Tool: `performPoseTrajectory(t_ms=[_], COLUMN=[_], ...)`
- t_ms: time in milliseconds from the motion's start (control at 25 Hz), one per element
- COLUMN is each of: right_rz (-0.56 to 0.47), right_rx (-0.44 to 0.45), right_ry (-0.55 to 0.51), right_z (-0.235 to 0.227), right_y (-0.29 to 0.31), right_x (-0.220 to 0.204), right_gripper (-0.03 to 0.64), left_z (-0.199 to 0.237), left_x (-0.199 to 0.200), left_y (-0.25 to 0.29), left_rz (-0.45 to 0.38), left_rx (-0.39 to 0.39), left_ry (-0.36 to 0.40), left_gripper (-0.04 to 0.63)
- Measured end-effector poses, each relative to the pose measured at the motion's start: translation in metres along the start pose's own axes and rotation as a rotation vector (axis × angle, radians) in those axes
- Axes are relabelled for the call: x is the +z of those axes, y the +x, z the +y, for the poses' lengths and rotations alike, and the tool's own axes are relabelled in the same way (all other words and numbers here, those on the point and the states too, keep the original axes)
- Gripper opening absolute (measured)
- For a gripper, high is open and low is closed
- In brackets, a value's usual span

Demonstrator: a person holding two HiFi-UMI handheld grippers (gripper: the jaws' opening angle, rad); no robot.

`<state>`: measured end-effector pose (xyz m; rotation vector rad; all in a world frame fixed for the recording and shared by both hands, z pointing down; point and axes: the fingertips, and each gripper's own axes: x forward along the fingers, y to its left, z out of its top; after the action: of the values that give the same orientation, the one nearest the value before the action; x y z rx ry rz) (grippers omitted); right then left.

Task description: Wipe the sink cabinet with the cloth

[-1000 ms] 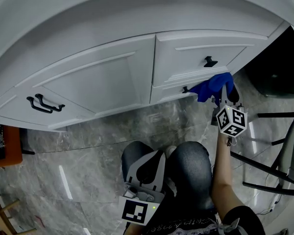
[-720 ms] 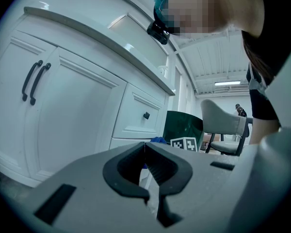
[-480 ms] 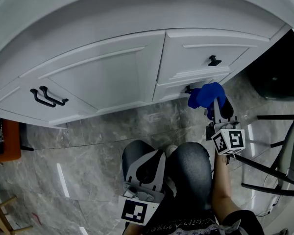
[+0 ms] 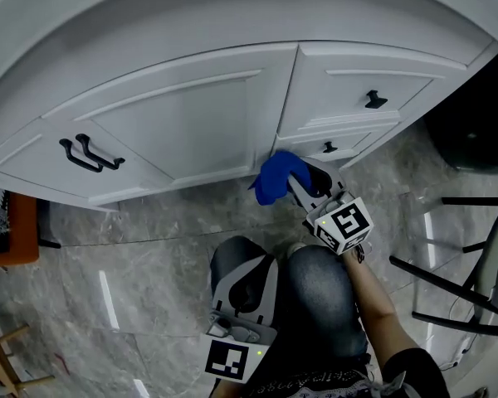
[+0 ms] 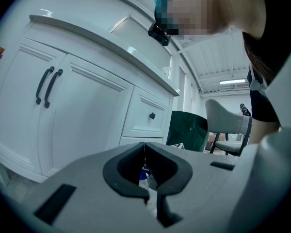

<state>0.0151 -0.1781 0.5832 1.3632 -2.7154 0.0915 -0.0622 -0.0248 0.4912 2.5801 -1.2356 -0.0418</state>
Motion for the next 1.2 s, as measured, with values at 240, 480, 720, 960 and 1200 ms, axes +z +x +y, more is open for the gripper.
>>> performPoseTrajectory(t_ms=[240, 480, 720, 960, 1200], right_rz=[0.067, 0.076, 0.093, 0.064, 0.041], right_rx=[-0.038, -0.100, -0.246, -0.321, -0.342], right_ry=[0.001, -0.012, 0.051, 0.067, 0.082], right_z=[-0.008, -0.023, -0.063, -0.087, -0.097], right_y=[0.020, 0.013, -0.008, -0.034, -0.051], right_x=[-0.022, -0.024, -0.033, -0.028, -0.023], right_gripper=[0.114, 0.115, 0.114, 0.114, 0.114], left_z=[0.007, 0.003, 0.000, -0.007, -0.012], left_x=[-0.002, -0.002, -0.003, -0.002, -0.002], left_y=[-0.005, -0.002, 0.001, 0.007, 0.011], left_rz=[-0.001, 0.002, 0.004, 0.007, 0.006], left_rx=[0.025, 0.014, 0.008, -0.015, -0.030], left_ry=[-0.006, -0.005, -0.001, 0.004, 0.004], left_gripper=[0.005, 0.005, 0.005, 0.005, 0.005])
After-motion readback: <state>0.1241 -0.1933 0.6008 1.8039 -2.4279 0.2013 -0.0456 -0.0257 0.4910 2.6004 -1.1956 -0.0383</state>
